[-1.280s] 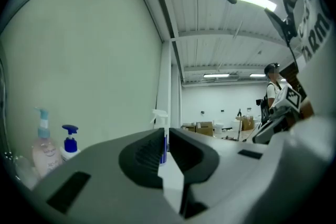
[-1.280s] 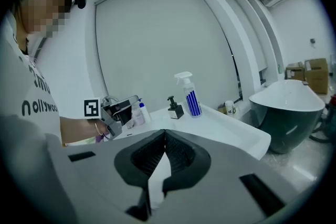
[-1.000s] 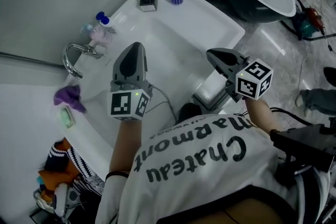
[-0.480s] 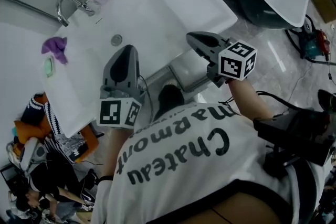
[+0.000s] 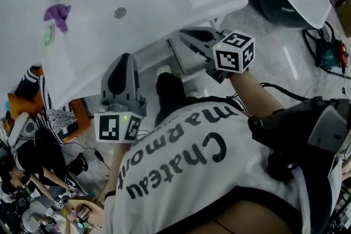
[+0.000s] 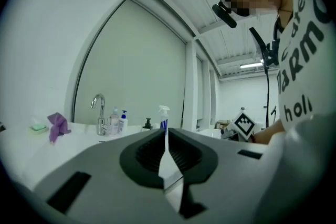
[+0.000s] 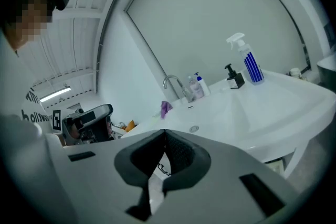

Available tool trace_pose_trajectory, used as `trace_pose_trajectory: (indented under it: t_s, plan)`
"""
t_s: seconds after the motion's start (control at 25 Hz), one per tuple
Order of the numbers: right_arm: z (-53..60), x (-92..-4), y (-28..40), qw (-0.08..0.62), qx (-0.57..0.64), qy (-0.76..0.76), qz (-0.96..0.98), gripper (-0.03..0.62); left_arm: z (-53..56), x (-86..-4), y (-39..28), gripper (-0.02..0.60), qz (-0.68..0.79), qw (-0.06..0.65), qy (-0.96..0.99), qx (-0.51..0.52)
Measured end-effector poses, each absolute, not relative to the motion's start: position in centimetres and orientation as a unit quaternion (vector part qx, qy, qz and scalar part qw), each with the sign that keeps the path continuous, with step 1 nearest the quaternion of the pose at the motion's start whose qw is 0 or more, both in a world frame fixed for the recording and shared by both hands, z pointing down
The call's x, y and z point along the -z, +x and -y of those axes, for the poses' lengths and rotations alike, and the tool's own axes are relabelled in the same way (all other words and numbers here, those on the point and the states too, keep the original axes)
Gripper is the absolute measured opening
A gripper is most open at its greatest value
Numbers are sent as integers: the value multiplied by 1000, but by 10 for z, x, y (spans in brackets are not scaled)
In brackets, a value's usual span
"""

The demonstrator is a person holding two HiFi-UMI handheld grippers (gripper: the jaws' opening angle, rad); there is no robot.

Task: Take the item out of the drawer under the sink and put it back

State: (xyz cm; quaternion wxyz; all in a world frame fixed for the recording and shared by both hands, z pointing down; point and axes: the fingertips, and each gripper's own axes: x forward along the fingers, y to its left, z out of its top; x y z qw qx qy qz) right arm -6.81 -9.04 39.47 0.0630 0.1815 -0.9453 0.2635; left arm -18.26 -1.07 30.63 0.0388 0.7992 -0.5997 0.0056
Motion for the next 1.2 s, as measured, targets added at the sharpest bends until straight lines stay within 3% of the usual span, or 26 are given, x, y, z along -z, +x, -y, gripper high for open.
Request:
trace_pose_trajectory:
  t_s: [0.84, 1.2]
  plan:
    - [8, -407, -134, 99, -291, 150, 940, 11, -86, -353, -233, 23, 617, 144, 773, -38]
    - [-5, -389, -132, 98, -275, 180, 939, 11, -100, -348, -246, 23, 608, 147, 780, -27]
